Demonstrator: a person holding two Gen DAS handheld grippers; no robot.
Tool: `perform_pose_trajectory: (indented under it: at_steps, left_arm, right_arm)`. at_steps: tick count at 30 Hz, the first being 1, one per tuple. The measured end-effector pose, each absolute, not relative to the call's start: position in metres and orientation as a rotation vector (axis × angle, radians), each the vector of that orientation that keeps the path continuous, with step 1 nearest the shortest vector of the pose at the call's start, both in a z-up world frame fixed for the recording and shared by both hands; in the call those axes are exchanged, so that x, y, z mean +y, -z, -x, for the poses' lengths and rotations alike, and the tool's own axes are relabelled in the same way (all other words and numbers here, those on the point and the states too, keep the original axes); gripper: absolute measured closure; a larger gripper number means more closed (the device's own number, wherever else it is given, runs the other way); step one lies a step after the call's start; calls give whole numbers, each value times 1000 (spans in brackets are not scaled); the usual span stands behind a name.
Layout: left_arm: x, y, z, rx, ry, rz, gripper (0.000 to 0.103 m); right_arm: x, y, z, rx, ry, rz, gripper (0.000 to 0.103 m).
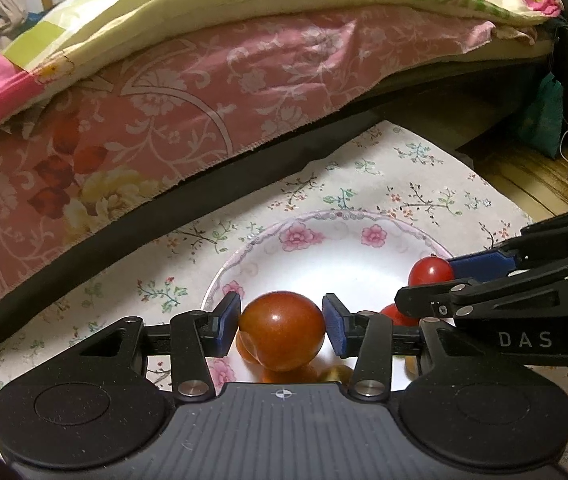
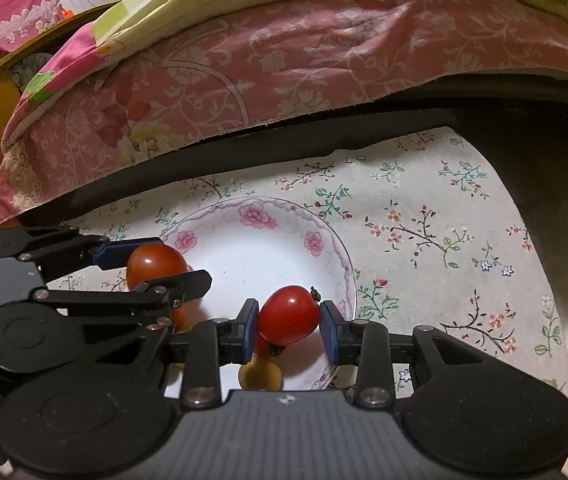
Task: Organize fruits
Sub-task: 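Open both grippers to drop the tomatoes into the plate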
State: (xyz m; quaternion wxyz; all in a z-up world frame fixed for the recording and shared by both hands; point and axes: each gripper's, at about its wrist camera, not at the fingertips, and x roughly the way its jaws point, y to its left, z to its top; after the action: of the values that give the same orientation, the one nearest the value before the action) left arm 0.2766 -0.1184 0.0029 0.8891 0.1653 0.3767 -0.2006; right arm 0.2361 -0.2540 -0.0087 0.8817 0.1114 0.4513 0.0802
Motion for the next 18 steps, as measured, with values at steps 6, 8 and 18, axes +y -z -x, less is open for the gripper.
perform_pose_trajectory:
  at_steps: [6,8,18]
  left_arm:
    - [-118,-10,-277,767,412,-344,46]
    - [-118,-12,-276,762,409,-345,46]
    - [-117,-22,-271,735,403,-346,41]
  right_arm:
    - [-257,4,-235,925,-163,-257,69]
    - [-258,3,-235,923,-163,-264,69]
    - [-260,-2,-233,905,-163,-291,68]
